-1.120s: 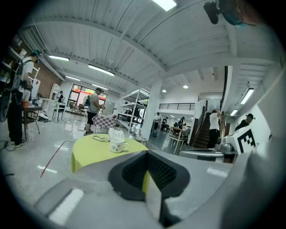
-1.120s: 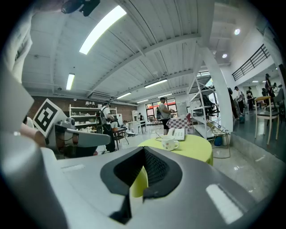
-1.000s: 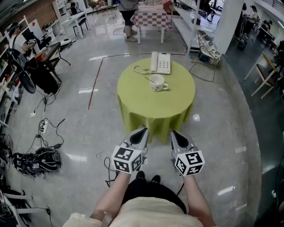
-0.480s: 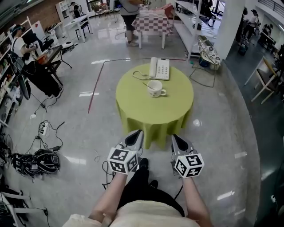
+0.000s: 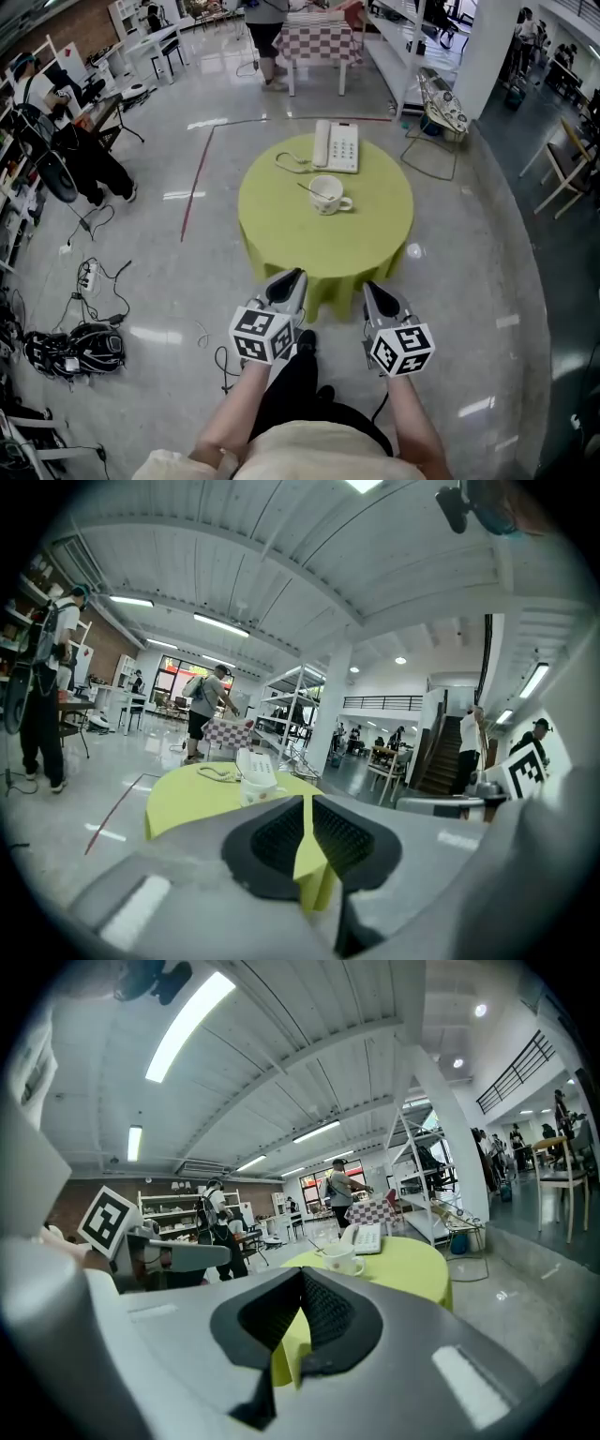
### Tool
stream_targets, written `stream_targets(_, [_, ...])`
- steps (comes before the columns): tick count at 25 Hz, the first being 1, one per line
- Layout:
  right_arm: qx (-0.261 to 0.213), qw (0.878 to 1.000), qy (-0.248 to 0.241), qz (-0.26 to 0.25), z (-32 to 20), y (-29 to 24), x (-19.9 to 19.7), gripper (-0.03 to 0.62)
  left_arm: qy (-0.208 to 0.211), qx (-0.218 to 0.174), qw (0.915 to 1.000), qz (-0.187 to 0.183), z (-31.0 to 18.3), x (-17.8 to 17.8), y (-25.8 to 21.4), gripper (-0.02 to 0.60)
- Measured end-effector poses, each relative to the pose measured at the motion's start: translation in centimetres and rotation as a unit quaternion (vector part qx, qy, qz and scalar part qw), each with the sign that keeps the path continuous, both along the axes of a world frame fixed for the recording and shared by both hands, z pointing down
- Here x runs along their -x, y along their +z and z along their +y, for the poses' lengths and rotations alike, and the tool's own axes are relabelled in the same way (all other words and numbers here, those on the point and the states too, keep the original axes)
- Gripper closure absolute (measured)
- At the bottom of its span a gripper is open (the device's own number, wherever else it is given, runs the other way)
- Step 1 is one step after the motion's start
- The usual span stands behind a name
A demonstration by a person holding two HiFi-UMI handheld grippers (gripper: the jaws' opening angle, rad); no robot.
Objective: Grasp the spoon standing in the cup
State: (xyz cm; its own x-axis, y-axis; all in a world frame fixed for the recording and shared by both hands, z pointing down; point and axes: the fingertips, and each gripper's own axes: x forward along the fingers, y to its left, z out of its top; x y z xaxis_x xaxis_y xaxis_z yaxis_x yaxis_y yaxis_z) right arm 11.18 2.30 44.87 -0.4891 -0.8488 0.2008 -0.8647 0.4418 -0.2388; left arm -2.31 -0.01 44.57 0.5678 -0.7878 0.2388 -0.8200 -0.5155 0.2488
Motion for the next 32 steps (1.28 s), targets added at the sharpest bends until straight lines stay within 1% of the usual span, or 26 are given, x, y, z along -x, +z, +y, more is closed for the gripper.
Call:
stream_targets(8, [0.019, 1.000, 0.002, -0.002, -5.9, 1.8, 0.9, 0.592, 0.001, 0.019, 0.9998, -0.002, -6.5, 0.6, 1.6, 0.515])
stream_targets(14, [0.030, 1.000, 0.004, -0.003, -9.3, 2.3, 1.6, 0.592, 0.002, 0.034, 0.9994, -0.002, -10.5, 1.3, 2.4, 0.486])
stream_targets(18, [0.037, 0.999, 0.009, 0.000, -11.2, 2.7, 1.7, 0.592, 0.003, 0.044, 0.9990, 0.005, -13.1, 1.8, 3.2, 0.472])
stream_targets(32, [0.063, 0.997, 0.030, 0.012, -16.2, 4.1, 2.8, 0.592, 0.027, 0.071, 0.9971, 0.000, -19.2, 2.8, 5.3, 0.431])
